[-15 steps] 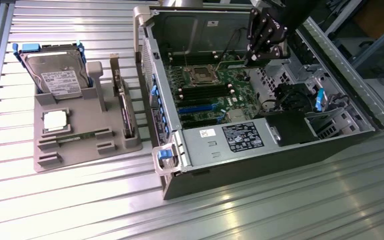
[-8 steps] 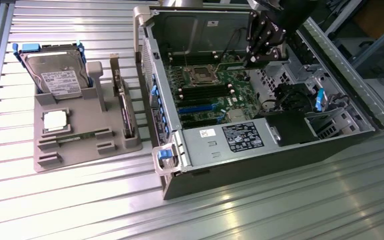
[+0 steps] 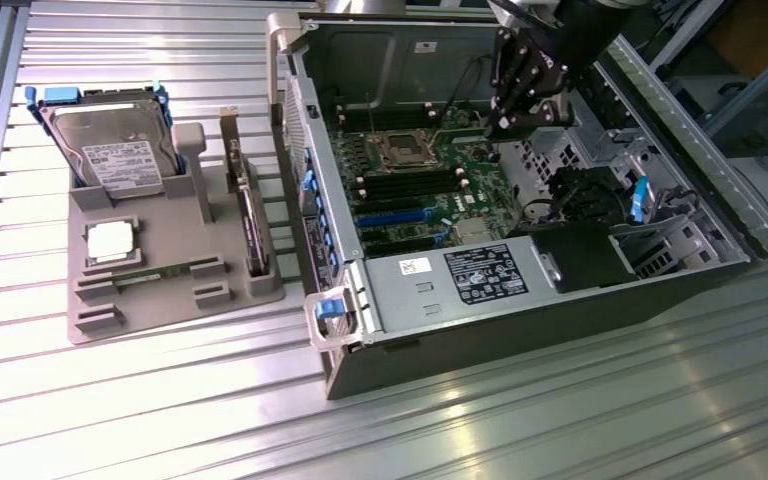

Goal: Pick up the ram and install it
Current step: 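Insert the ram into the slot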

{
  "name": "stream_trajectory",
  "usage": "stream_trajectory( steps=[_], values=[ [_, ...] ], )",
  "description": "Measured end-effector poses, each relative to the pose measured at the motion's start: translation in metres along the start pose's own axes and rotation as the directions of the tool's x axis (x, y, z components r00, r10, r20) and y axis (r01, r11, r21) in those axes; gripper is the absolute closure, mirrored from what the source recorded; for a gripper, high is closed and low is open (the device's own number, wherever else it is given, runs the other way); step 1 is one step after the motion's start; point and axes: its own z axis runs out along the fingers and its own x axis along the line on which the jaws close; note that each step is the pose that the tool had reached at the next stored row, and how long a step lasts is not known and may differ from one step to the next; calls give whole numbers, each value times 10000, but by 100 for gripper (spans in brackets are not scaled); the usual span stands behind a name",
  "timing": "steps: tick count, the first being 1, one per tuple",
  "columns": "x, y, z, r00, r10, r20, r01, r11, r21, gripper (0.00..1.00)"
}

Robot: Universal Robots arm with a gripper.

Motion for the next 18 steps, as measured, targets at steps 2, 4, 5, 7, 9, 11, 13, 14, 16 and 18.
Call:
stream_trajectory(
  steps=[2, 4, 5, 7, 9, 11, 13, 14, 16, 18],
  values=[
    [1, -1, 11, 10000, 0, 0, 0, 10000, 0, 87],
    [2, -2, 27, 10000, 0, 1, 0, 10000, 0, 87],
    [3, -2, 34, 10000, 0, 0, 0, 10000, 0, 87],
    [5, -3, 50, 10000, 0, 0, 0, 10000, 0, 87],
    [7, -5, 75, 10000, 0, 1, 0, 10000, 0, 87],
    [8, -5, 83, 10000, 0, 0, 0, 10000, 0, 87],
    [9, -6, 98, 10000, 0, 1, 0, 10000, 0, 87],
    [9, -7, 102, 10000, 0, 0, 0, 10000, 0, 87],
    [10, -7, 113, 10000, -1, 0, 1, 10000, 0, 87],
    [13, -9, 138, 10000, 0, 0, 0, 10000, 0, 87]
  ],
)
